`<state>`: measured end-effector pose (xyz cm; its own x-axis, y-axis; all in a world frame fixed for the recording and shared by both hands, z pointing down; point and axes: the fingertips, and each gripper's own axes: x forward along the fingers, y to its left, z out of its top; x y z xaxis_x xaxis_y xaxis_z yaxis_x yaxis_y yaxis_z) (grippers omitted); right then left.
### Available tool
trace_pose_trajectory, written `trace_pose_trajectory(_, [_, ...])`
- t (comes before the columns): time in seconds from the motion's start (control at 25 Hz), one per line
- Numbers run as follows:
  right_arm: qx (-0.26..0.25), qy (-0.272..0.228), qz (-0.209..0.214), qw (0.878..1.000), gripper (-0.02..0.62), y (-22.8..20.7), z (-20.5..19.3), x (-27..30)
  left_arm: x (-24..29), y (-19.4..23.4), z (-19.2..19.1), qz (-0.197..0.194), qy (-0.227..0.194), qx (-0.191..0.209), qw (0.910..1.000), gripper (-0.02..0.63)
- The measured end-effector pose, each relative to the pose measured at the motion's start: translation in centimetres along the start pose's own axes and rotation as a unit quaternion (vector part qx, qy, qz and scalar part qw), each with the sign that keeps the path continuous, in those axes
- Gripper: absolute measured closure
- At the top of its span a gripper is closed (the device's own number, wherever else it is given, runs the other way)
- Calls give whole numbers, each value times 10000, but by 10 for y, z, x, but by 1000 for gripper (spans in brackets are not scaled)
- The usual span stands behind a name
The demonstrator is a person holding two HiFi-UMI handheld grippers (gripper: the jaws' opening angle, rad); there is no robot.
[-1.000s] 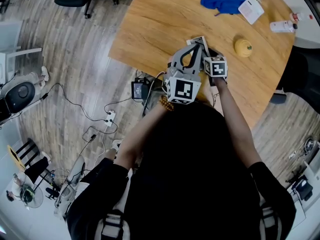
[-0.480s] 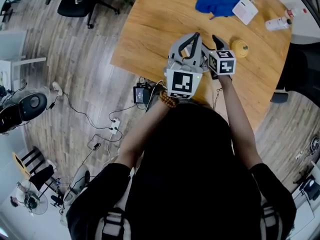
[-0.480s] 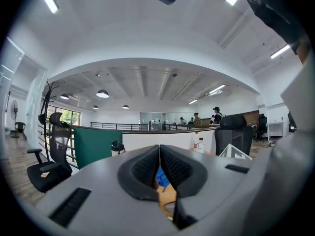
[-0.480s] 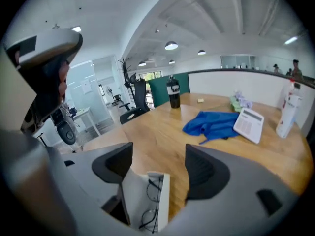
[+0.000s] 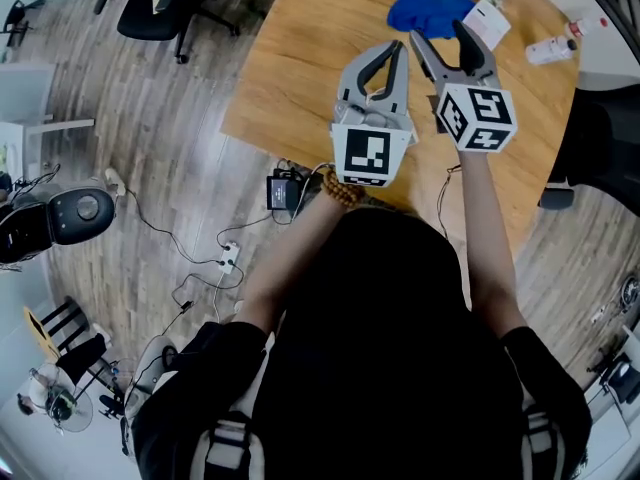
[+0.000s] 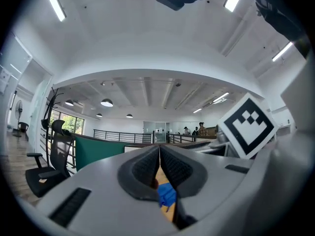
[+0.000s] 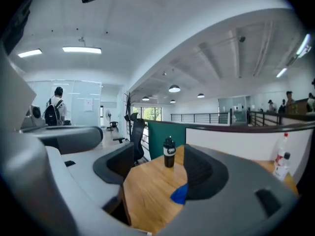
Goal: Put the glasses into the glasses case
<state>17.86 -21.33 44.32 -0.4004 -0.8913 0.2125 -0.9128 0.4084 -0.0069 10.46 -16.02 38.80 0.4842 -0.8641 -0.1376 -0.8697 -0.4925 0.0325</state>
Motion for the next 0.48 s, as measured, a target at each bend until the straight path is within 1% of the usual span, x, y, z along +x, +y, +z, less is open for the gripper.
trace_pose_trajectory(0.04, [-45,-211,11,9998,267,2,17,-5,1,1,7,11,-101,41,9999,586])
trace_pose_trajectory(0.12, [-47,-626,180,9979,267,11,48,-17,1,1,20,12,-289,138,9995,586])
trace_pose_trajectory(0.24, [-134,-1216,378,9918,276,26,85,-37,0,-3,33,-8,-424,188,9989,586])
trace_pose_trajectory(0.36, [-213,-1563,348,9869,304,35,106,-57,-1,-6,42,-33,-521,246,9983,586])
trace_pose_trajectory(0.48, [-246,-1713,263,9846,321,39,109,-69,0,-8,45,-89,-549,457,9974,586])
